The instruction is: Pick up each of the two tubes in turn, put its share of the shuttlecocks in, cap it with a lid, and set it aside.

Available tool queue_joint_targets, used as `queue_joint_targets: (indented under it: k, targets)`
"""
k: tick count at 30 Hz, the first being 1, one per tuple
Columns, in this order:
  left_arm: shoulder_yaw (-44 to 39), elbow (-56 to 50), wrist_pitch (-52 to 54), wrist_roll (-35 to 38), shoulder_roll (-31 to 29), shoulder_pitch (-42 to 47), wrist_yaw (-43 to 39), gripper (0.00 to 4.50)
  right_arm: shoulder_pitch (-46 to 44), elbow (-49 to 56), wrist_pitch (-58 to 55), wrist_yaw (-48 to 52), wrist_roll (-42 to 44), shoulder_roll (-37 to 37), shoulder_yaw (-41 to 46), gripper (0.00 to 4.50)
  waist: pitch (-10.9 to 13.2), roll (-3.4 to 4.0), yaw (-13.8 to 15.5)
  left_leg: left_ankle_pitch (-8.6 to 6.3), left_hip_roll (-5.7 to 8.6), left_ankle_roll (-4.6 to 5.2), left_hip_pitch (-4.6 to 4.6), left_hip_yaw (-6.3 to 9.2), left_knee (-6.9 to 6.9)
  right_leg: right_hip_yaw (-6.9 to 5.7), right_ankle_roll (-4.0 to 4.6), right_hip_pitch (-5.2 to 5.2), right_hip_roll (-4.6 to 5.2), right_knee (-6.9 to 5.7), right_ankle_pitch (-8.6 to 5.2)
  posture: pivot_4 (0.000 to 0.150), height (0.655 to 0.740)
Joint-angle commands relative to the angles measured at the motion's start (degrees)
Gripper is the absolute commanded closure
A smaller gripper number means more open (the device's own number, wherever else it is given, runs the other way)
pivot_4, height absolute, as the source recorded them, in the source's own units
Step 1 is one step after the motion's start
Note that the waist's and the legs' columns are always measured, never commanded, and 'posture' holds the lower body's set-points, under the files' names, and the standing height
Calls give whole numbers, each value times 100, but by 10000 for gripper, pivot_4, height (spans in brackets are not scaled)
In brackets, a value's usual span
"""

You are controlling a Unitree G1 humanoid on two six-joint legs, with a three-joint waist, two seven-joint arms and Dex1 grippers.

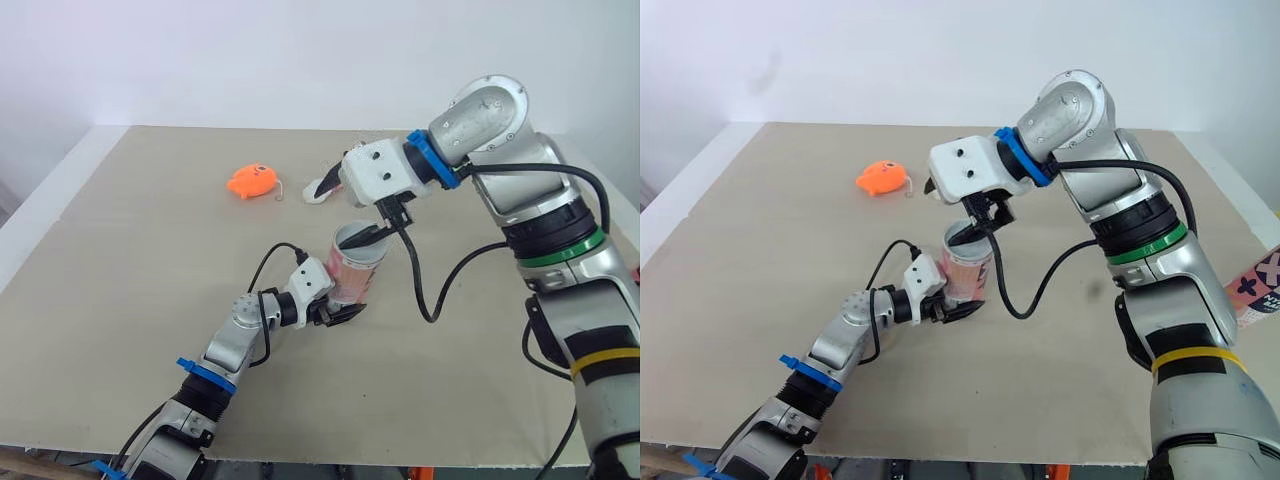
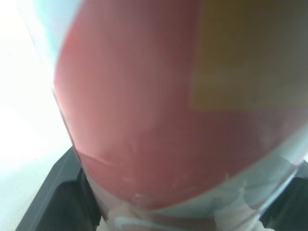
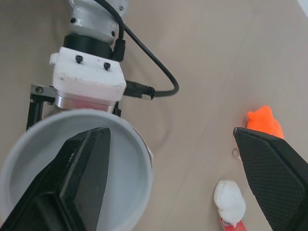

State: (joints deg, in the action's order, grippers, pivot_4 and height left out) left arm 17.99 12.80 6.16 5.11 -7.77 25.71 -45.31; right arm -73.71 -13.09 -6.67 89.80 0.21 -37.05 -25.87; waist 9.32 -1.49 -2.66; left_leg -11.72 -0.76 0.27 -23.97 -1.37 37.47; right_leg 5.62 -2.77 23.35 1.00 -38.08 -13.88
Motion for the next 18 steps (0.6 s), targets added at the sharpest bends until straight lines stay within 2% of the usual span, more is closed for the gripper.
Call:
queue_joint_targets:
  k: [1,3,4,5,8,9,10,11,18]
  targets:
    - [216,140,133,-166,-86,-133,-77,10400,-287,-52,-135,214,173,-148,372,6164,1,0,0,0,0,0,-1,0,0,0,0,1,0,0,0,1500,7400]
    - [220,141,134,-165,-85,-129,-85,10400,-317,-84,-218,257,270,-241,421,14685,1,0,1,0,0,0,-5,1,-2,-2,1,4,1,1,-1,1500,7400]
    - [222,138,135,-165,-85,-129,-88,10400,-320,-85,-253,267,304,-274,423,17054,1,0,1,0,0,0,-5,1,-4,-1,1,4,1,2,-2,1500,7400]
    - [224,139,136,-166,-85,-126,-90,10400,-320,-78,-289,270,328,-300,406,22278,1,0,1,0,0,0,-5,2,-5,-2,2,4,2,2,-2,1500,7400]
    - [230,135,137,-166,-87,-126,-97,10400,-293,1,-401,270,425,-409,288,33786,1,0,0,0,0,0,-5,2,-5,-2,2,4,2,3,-3,1500,7400]
    - [232,135,137,-165,-87,-125,-99,10400,-281,37,-443,270,476,-457,231,39695,1,0,0,0,0,0,-5,2,-5,-2,3,5,2,3,-3,1500,7400]
    - [233,135,137,-165,-87,-125,-101,10400,-257,88,-483,270,533,-511,170,43103,1,0,0,0,0,0,-5,2,-5,-2,3,4,2,3,-3,1500,7400]
    - [236,135,138,-165,-86,-123,-103,10400,-214,154,-518,270,582,-566,110,44172,1,0,0,0,0,0,-5,2,-6,-2,3,4,2,3,-3,1500,7400]
    - [241,151,132,-173,-88,-106,-103,10400,94,503,-675,270,644,-848,-372,44172,1,0,1,-1,1,0,-6,4,-7,-5,4,5,3,3,-7,1500,7400]
